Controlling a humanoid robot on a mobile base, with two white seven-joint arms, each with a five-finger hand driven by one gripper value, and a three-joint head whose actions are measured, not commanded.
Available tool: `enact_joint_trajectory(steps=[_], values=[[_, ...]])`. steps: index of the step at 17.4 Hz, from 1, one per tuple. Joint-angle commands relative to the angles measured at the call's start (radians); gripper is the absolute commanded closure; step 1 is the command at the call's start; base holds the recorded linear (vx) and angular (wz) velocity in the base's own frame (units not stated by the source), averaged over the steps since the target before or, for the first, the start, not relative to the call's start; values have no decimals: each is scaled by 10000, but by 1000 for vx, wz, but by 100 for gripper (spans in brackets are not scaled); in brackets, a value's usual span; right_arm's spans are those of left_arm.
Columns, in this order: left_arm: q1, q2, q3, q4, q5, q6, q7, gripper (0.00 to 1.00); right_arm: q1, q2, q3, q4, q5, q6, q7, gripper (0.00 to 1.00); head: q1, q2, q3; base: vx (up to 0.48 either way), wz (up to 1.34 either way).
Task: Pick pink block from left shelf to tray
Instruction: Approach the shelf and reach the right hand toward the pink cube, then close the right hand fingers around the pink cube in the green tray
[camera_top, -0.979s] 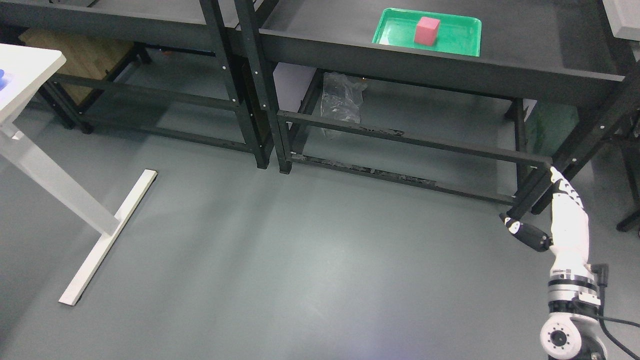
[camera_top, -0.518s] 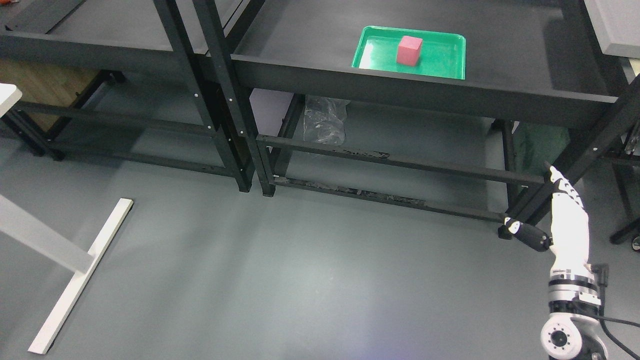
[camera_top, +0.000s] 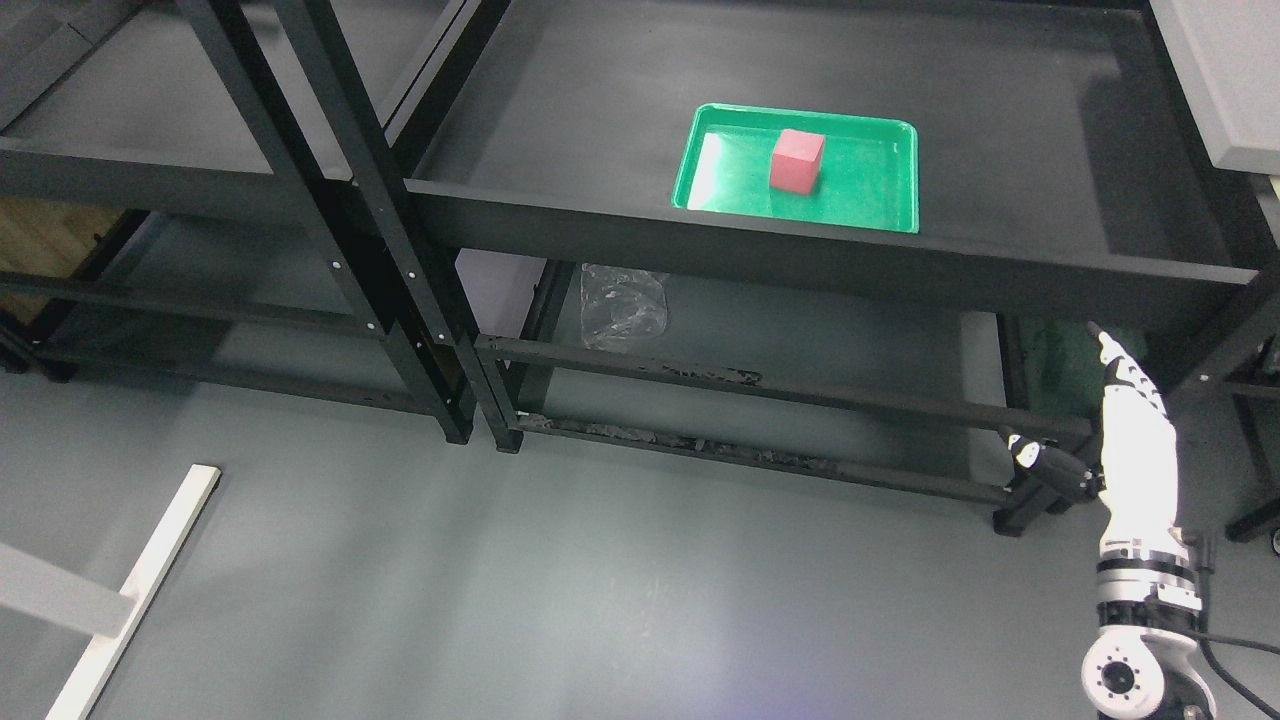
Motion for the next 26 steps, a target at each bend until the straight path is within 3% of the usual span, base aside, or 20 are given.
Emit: enact_joint_trajectory(steps=[1, 6, 26], values=[[93, 175, 0, 0, -15, -8, -6, 0, 18, -28, 19, 16, -196, -124, 44, 2, 0, 0, 0, 284, 35], [93, 175, 0, 0, -15, -8, -6, 0, 18, -28, 35, 16, -1331, -569, 963, 1, 0, 0, 0, 312, 121], [93, 175, 0, 0, -15, -8, -6, 0, 95, -488, 725, 399, -1194, -585, 1302, 1, 0, 0, 0, 262, 140]])
